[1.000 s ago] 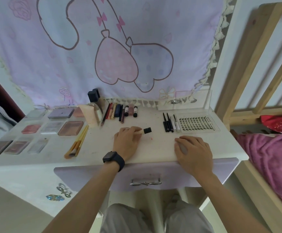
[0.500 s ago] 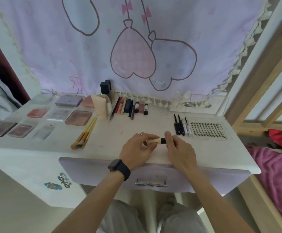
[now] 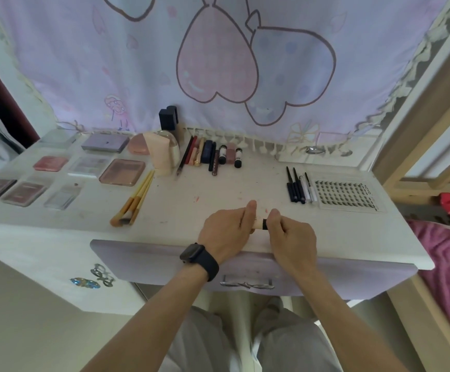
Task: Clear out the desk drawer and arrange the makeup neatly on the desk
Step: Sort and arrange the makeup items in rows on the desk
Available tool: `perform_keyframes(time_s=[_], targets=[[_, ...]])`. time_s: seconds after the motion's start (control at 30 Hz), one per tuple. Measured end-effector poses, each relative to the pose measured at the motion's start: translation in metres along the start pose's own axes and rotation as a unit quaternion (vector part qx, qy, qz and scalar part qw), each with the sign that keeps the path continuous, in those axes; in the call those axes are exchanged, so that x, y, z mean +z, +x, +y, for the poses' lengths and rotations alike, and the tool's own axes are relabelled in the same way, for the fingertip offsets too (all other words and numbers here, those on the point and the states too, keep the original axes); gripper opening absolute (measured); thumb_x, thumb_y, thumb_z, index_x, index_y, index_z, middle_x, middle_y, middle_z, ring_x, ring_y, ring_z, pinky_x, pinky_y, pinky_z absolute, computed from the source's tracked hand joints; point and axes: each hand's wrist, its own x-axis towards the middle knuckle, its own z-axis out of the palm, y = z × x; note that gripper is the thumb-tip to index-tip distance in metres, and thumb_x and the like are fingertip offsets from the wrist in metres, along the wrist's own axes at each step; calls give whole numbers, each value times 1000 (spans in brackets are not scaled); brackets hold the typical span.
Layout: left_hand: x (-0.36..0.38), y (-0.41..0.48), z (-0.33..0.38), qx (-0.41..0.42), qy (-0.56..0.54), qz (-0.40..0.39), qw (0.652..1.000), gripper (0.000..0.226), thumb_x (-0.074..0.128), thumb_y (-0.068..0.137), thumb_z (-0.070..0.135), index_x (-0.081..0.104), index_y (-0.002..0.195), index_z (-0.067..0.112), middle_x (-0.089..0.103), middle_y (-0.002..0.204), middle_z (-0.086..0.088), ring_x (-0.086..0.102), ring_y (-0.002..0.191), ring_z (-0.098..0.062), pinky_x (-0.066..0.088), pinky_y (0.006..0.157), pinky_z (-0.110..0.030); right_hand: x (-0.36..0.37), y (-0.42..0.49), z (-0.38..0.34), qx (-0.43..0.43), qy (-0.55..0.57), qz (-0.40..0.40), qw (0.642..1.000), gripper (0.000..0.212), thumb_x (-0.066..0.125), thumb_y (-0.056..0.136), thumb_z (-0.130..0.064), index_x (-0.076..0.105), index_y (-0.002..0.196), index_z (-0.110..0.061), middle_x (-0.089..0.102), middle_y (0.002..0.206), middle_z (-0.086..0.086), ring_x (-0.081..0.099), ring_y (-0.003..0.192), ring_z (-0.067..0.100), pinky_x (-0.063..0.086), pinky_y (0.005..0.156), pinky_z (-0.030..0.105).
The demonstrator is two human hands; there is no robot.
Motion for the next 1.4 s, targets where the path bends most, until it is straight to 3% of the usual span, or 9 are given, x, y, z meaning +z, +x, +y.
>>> perform_keyframes(time_s=[0.17,0.3,0.57,0.67,0.87,0.97,1.13,1.27,1.4], targets=[[4,9,-1,-33,-9,-5,999,60,35,105,42,33,49,21,31,39,6,28,39,-13,22,45,-26,1,-3,-6,-72,-7,68,995,51,31,97,-45,22,49,-31,25,41,-8,24,40,13,18,42,25],[5,13,-1,-50,-30,-14,998,61,38,103,42,35,47,21,34,36,9,31,38,-13,23,47,-28,4,-7,-3,-127,-14,112,985,45,38,100,-36,28,57,-29,26,44,-9,23,41,12,16,43,22],[9,8,3,-67,-30,55,996,66,28,104,50,53,60,7,50,50,-1,38,46,-15,31,47,-30,0,-3,5,-34,62,19,997,61,19,96,-72,48,66,-28,55,54,3,52,53,17,39,50,30],[8,7,3,-60,-17,54,997,68,27,104,49,60,67,3,63,61,-10,45,50,-18,38,51,-34,-2,-1,4,-7,51,0,999,68,21,92,-80,52,63,-26,61,61,-4,53,53,14,38,50,22],[8,7,4,-51,19,56,997,64,28,105,46,59,66,6,59,56,-6,46,50,-21,33,50,-32,-12,-1,10,-9,126,-62,990,7,56,96,-44,59,93,-39,67,84,-19,49,54,6,38,54,16],[9,7,4,-57,18,58,997,63,29,105,46,58,65,8,51,50,1,45,48,-19,30,47,-30,-21,0,7,6,180,-61,982,17,60,93,-51,62,103,-38,71,88,-20,46,52,4,41,54,15],[11,6,2,-62,23,70,995,64,28,104,49,52,59,10,45,47,3,39,44,-15,26,46,-29,-26,8,4,43,165,-80,982,37,55,96,-57,64,68,-36,70,64,-8,52,48,0,44,56,15],[11,7,2,-61,32,74,995,62,28,105,48,53,61,11,49,49,1,42,46,-18,29,46,-31,-28,7,11,19,191,-107,976,4,67,95,-32,68,95,-37,73,88,-16,64,61,11,52,63,19],[12,8,2,-66,33,78,994,64,27,105,48,59,65,9,56,53,-2,44,47,-18,30,46,-30,-31,9,9,36,218,-105,970,17,70,92,-41,64,108,-38,71,100,-24,66,61,11,54,64,20]])
